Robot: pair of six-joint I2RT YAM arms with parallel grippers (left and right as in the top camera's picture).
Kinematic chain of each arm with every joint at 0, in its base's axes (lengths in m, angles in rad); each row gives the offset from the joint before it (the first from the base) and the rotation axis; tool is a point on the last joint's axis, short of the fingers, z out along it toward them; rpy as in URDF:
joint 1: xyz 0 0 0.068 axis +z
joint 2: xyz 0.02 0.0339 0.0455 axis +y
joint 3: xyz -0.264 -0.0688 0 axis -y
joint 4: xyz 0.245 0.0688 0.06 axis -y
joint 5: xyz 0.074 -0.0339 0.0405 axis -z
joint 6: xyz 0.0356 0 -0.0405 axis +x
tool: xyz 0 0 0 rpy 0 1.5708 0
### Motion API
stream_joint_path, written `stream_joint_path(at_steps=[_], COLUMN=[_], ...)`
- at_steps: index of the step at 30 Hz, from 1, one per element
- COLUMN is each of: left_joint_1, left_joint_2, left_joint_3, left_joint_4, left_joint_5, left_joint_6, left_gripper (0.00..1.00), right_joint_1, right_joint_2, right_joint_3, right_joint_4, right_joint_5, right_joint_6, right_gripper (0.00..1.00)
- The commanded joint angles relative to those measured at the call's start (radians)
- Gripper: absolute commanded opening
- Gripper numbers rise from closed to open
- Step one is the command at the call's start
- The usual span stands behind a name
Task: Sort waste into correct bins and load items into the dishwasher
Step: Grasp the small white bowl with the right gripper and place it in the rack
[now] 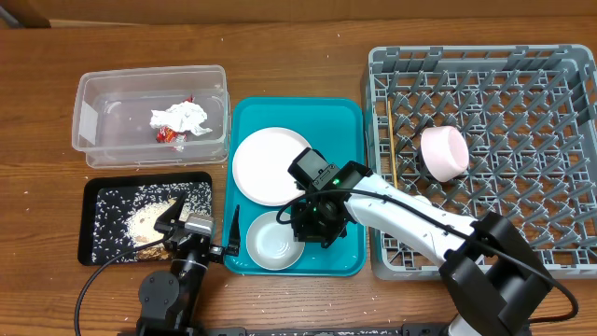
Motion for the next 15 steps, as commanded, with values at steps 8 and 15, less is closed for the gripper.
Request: stream_joint_path(at_steps=[8,15], left_joint_1=[0.006,0.006], left_joint_2=[-0.011,-0.011], left_joint_3=[-0.006,-0.006], left_joint_4=[0.004,0.004], left_joint_5=[0.01,0.01], left_joint_6=[0.015,0.015], left_gripper=[1.0,1.0], right_joint_1=[0.001,-0.009], right_joint_2=[0.001,-0.005], right_joint_3=[-0.01,-0.001], right_joint_4=[0.018,0.009], right_joint_5=[0.151,0.19], right_joint_6=[0.129,0.15], right_gripper=[0.28,0.04])
